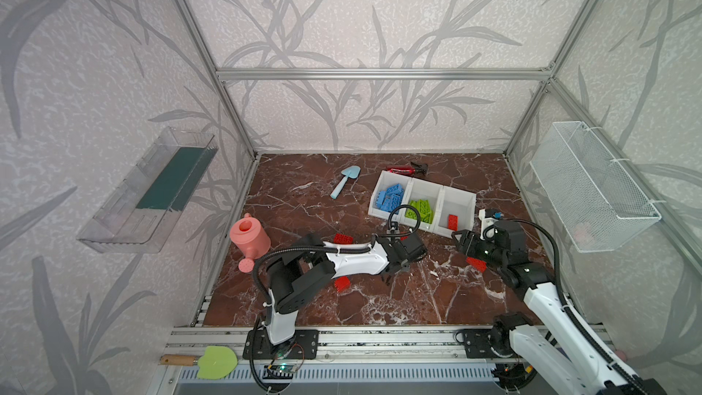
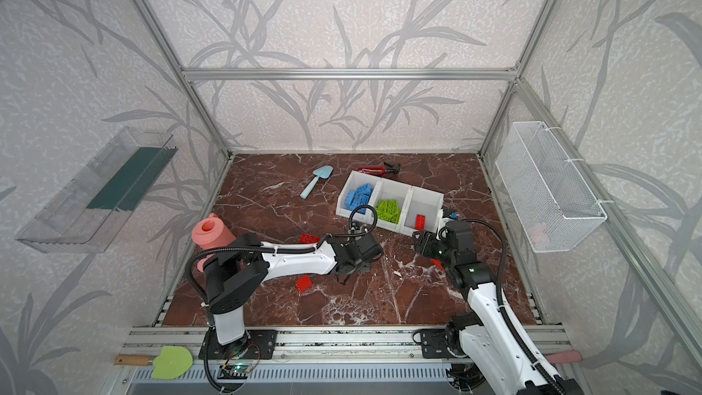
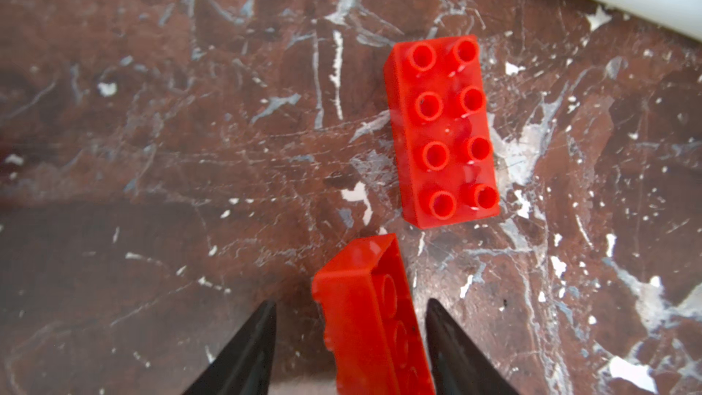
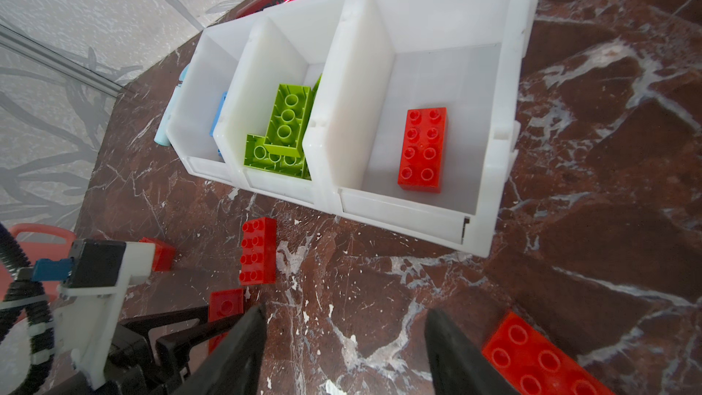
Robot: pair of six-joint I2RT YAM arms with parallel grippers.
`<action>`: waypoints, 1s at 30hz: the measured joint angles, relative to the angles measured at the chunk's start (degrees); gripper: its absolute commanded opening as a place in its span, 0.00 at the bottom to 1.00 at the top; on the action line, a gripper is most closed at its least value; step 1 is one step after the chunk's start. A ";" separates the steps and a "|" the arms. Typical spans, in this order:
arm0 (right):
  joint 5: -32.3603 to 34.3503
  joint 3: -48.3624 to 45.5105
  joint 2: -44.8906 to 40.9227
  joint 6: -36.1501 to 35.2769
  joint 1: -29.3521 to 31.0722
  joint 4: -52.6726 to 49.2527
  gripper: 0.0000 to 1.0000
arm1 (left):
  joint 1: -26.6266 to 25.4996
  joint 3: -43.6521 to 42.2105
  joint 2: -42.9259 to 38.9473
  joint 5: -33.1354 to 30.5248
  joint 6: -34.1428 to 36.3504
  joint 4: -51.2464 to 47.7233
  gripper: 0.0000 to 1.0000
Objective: Sort the legos into containers by color
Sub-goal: 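Grasp the red brick with the left gripper and lift it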
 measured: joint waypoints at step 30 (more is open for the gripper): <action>-1.51 -2.82 -5.16 0.31 0.07 0.70 0.67 | -0.04 2.91 -0.98 2.99 6.32 -0.79 0.26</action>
